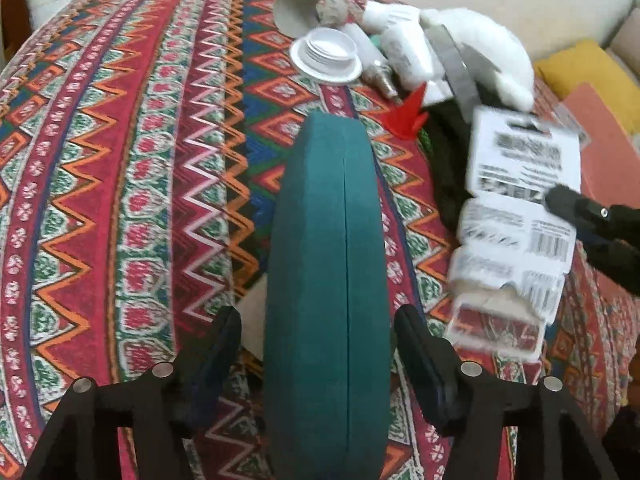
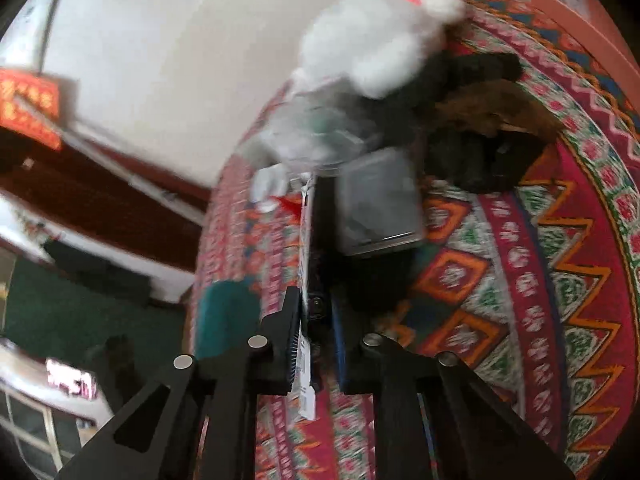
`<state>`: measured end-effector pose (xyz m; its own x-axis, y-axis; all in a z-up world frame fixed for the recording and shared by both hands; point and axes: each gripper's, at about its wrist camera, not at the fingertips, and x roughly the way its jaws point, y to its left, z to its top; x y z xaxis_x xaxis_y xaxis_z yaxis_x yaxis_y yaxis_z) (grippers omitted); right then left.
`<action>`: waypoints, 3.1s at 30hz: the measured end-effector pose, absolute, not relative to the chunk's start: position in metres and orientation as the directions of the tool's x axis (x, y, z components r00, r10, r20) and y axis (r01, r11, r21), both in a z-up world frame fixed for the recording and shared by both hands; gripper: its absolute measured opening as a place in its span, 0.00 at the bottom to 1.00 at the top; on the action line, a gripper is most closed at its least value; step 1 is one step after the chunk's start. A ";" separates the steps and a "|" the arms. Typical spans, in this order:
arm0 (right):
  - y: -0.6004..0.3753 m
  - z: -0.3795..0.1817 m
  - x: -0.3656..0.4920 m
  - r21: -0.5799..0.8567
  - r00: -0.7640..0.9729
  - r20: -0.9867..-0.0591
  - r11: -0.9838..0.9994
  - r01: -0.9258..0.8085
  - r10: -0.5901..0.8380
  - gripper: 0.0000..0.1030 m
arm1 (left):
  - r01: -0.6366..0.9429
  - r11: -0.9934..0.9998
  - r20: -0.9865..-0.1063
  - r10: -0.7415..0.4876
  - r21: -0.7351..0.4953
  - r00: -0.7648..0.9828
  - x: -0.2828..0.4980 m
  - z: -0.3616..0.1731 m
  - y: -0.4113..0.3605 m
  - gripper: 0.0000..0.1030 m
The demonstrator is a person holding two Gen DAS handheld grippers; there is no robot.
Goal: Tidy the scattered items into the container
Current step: 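Grasp the teal case with the left tool while the right tool grasps the battery card package, then carry teal case and battery card over the pink box and open both tools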
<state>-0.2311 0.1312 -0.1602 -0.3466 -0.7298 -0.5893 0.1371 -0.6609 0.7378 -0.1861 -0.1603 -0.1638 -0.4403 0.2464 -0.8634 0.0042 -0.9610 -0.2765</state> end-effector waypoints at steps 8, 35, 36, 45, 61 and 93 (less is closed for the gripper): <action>0.071 -0.190 -0.228 0.693 -0.253 -0.640 -0.687 0.219 -0.726 0.55 | -0.015 -0.965 -0.864 0.242 -0.262 -0.441 -0.188 -0.166 -0.154 0.63; 0.116 -0.089 -0.177 0.694 -0.334 -0.484 -0.588 0.415 -0.809 0.14 | -0.059 -0.963 -0.732 0.239 -0.263 -0.638 -0.149 -0.082 -0.134 0.40; 0.121 -0.085 -0.174 0.697 -0.338 -0.477 -0.584 0.416 -0.811 0.14 | -0.060 -0.962 -0.737 0.242 -0.265 -0.632 -0.150 -0.083 -0.132 0.40; 0.143 -0.067 -0.163 0.698 -0.362 -0.467 -0.587 0.410 -0.807 0.14 | -0.052 -0.980 -0.857 0.194 -0.193 -0.477 -0.189 -0.149 -0.102 0.41; 0.156 -0.078 -0.164 0.709 -0.356 -0.477 -0.591 0.385 -0.804 0.14 | -0.108 -0.975 -0.744 0.217 -0.193 -0.632 -0.147 -0.071 -0.071 0.40; 0.485 0.034 -0.141 0.627 -0.945 -0.300 -0.773 -0.091 -0.132 0.29 | -0.530 -0.831 -0.602 0.512 -0.168 -0.612 -0.240 0.039 0.256 0.70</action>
<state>-0.1406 0.4852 0.0343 -0.9448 -0.1316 -0.3001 -0.0915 -0.7734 0.6272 -0.2400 0.2556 0.0389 -0.6124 0.5125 -0.6020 -0.5304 -0.8310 -0.1679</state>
